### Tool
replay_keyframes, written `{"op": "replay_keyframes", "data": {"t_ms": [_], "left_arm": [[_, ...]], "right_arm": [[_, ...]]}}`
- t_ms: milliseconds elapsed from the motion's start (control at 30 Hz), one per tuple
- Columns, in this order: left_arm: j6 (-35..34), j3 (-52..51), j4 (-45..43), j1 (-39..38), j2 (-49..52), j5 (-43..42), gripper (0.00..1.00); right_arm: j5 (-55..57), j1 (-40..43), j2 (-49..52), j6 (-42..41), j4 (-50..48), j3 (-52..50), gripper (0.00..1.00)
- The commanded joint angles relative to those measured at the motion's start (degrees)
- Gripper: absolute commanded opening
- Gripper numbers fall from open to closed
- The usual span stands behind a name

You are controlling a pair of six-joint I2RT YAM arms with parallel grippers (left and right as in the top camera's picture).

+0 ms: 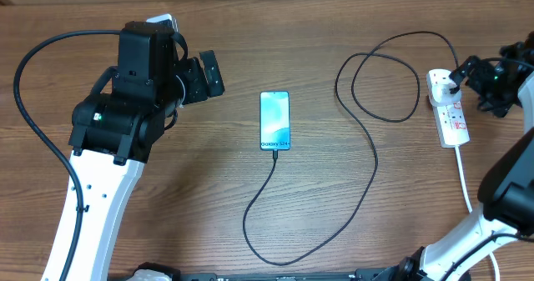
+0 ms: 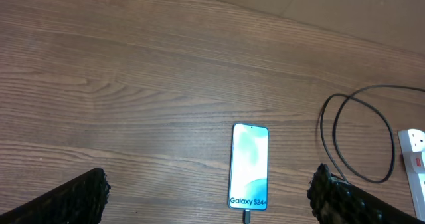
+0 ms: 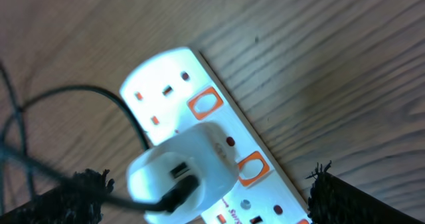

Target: Plug charger to phone and switch on socket

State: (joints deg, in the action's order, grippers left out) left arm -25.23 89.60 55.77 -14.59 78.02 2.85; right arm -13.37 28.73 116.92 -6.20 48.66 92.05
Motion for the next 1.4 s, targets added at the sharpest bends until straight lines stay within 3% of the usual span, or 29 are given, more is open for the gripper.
{"op": "replay_keyframes", "data": {"t_ms": [0, 600, 1367], "left_arm": [[1.05, -0.09, -0.09, -0.04, 0.35, 0.72, 1.00], [1.05, -0.09, -0.07, -0.04, 0.35, 0.72, 1.00], [1.05, -0.09, -0.07, -0.04, 0.35, 0.72, 0.99]], "right_arm": [[-4.28, -0.15, 2.01, 0.76, -0.20, 0.92, 1.00], [-10.27, -1.64, 2.73, 4.81, -2.36, -0.94, 1.00], [-8.22, -2.05, 2.80, 4.76, -1.42, -2.12, 1.00]]}}
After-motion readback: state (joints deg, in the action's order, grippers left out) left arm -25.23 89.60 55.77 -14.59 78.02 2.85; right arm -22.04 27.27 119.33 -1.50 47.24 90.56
